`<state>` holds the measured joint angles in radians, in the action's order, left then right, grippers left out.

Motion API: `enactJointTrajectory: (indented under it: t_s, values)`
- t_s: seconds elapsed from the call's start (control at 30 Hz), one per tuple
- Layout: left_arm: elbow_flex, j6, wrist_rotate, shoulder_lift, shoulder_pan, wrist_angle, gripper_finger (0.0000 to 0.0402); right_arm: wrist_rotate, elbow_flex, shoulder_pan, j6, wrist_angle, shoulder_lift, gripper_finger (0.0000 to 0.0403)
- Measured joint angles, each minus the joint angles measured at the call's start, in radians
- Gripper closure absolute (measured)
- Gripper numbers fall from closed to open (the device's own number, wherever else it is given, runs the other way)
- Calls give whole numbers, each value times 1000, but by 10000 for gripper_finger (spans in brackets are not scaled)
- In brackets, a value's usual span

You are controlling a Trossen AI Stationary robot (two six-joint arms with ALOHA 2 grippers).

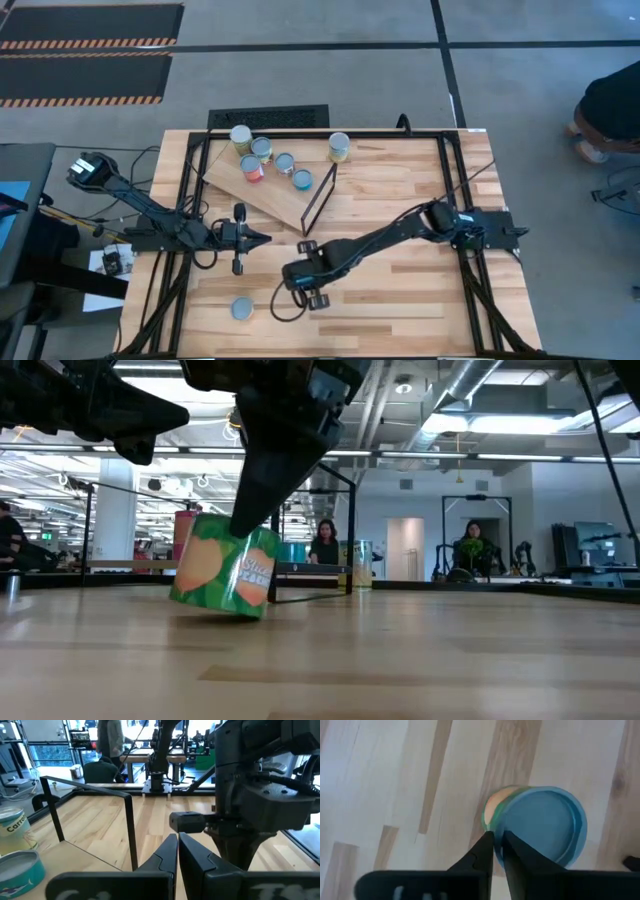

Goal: Pick and place cans onto a shelf
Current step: Put the canned peaches on the shelf

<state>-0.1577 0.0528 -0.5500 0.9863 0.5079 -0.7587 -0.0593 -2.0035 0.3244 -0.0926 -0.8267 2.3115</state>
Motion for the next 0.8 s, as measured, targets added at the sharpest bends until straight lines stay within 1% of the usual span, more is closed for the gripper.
enactJointTrajectory:
  t_s: [0.13,0.3,0.37,0.43,0.53,0.6,0.63,0.7,0.8]
  values:
    - [0,0,1,0,0,16,395,-22,-1,3,0,-12,-9,311]
    - [0,-1,46,0,0,29,395,-61,-3,38,27,-51,-107,276]
    - [0,-1,65,0,0,27,395,-80,-3,65,50,-97,-147,272]
    - [0,-2,86,2,1,27,395,-89,35,95,74,-99,-188,283]
    - [0,-2,101,2,14,28,395,-108,152,135,74,-86,-267,332]
    - [0,0,100,2,28,30,395,-116,273,154,21,-31,-333,375]
    - [0,2,100,6,34,28,395,-121,348,159,-7,23,-368,387]
    - [-6,4,100,20,44,36,395,-126,507,164,-50,174,-439,389]
    - [-48,3,100,67,56,48,395,-132,752,165,-67,482,-540,383]
